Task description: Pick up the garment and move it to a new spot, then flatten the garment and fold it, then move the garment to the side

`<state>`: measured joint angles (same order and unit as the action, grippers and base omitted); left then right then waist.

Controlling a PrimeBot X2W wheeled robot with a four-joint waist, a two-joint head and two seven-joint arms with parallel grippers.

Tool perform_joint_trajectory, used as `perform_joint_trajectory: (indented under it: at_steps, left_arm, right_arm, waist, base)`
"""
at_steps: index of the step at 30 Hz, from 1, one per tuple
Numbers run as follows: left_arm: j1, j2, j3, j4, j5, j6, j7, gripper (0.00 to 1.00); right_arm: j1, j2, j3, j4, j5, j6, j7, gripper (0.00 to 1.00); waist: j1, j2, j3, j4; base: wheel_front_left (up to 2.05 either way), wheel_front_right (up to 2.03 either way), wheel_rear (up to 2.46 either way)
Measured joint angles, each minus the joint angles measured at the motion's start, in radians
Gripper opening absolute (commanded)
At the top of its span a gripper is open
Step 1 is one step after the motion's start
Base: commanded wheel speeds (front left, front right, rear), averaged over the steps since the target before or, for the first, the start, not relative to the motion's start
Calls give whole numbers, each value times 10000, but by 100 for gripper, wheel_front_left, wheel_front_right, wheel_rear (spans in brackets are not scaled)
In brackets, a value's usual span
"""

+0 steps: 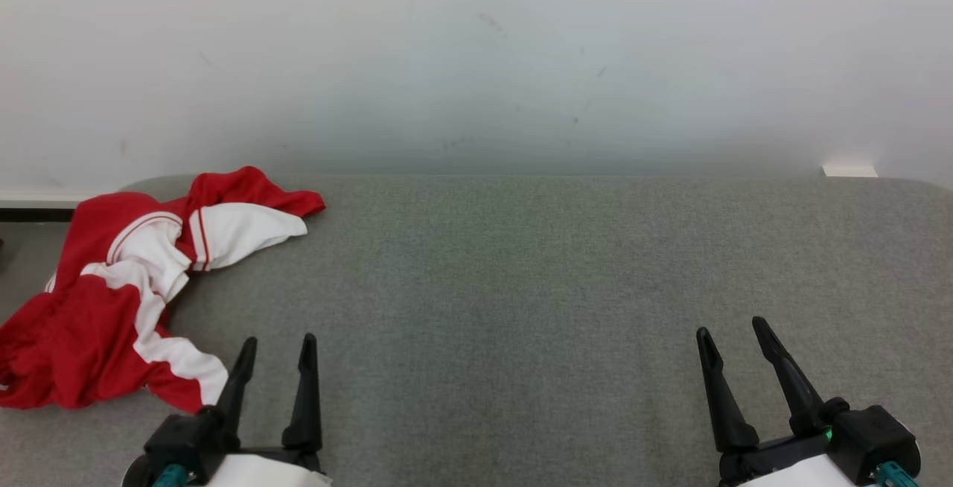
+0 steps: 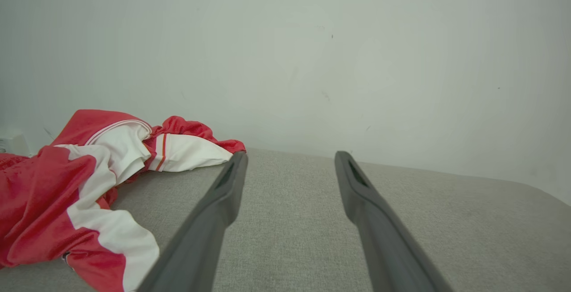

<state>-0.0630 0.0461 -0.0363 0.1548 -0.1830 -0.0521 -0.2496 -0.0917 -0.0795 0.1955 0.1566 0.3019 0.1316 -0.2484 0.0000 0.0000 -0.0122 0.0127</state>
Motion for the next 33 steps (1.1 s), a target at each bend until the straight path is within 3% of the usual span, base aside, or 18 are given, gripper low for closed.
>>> perform_joint_trajectory:
  at_steps: [33]
  left_arm:
    - [-3, 6, 63, 111, 290, -136, -146, 100]
  right_arm:
    - [34, 121, -119, -84, -186, 0, -163, 100]
  waist:
    - [0, 0, -9, 185]
  base:
    - [0, 0, 0]
